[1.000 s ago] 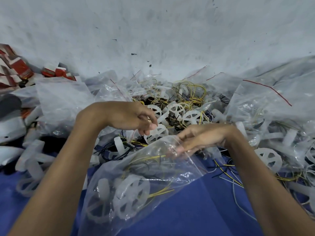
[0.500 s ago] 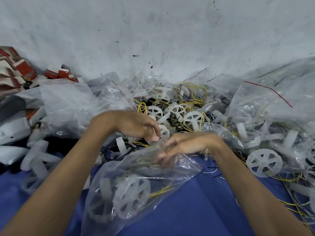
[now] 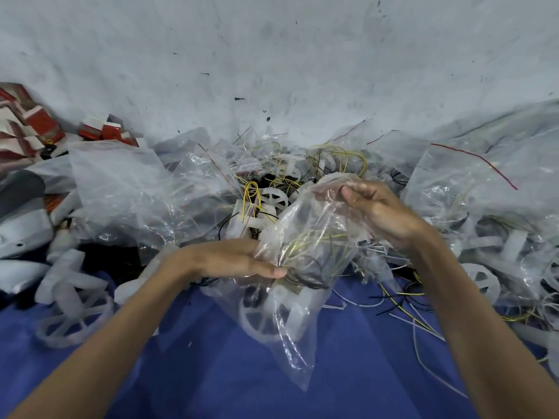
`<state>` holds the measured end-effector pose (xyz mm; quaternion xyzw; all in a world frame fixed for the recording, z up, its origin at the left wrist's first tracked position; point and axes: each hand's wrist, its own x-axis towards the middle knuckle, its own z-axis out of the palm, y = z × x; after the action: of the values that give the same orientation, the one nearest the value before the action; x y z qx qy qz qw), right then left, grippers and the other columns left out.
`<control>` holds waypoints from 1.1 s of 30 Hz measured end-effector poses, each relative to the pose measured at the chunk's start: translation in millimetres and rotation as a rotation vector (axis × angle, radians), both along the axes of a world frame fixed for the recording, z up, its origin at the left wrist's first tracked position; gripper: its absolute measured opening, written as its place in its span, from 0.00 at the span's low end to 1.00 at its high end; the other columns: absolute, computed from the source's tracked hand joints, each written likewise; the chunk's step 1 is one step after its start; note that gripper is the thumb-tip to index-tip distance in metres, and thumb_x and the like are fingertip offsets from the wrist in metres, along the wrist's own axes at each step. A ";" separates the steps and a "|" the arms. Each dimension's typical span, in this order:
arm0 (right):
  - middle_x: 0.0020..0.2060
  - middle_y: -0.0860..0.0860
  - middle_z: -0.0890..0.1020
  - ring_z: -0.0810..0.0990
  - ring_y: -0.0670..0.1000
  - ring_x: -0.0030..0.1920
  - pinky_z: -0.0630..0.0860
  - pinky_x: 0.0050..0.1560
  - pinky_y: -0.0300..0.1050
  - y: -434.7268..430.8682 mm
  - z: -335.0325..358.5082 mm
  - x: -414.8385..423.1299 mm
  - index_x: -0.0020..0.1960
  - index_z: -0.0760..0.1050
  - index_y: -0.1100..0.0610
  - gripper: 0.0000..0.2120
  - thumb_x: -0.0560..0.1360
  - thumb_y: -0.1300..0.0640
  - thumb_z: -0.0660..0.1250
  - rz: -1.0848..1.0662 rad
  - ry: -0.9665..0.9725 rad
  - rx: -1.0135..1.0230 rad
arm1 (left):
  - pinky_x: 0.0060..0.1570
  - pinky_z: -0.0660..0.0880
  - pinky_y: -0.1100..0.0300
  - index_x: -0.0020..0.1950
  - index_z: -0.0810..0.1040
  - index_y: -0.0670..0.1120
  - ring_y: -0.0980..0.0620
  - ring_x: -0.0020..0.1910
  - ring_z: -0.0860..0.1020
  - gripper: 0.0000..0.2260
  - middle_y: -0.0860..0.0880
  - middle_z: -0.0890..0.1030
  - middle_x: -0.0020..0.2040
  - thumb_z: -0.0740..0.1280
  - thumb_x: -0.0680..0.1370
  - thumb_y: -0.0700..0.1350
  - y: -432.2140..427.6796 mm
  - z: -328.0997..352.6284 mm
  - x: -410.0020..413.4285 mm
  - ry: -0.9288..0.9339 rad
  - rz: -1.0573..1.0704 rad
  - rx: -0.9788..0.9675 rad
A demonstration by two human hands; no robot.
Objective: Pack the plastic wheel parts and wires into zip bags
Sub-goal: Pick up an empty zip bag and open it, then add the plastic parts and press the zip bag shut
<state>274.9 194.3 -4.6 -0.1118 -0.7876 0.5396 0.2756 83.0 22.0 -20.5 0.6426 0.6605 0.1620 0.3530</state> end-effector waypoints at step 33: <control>0.38 0.54 0.83 0.81 0.47 0.40 0.75 0.40 0.32 35.3 1.7 27.5 0.36 0.79 0.59 0.18 0.72 0.76 0.58 -0.307 -0.369 0.258 | 0.65 0.64 0.53 0.39 0.71 0.52 0.56 0.60 0.68 0.08 0.52 0.75 0.59 0.67 0.76 0.50 55.2 5.8 68.0 0.369 -0.239 0.337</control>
<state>302.5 229.6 -2.9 -0.2902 -0.8606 0.3572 0.2180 151.0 77.1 -14.7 0.7844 0.5967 0.1067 0.1313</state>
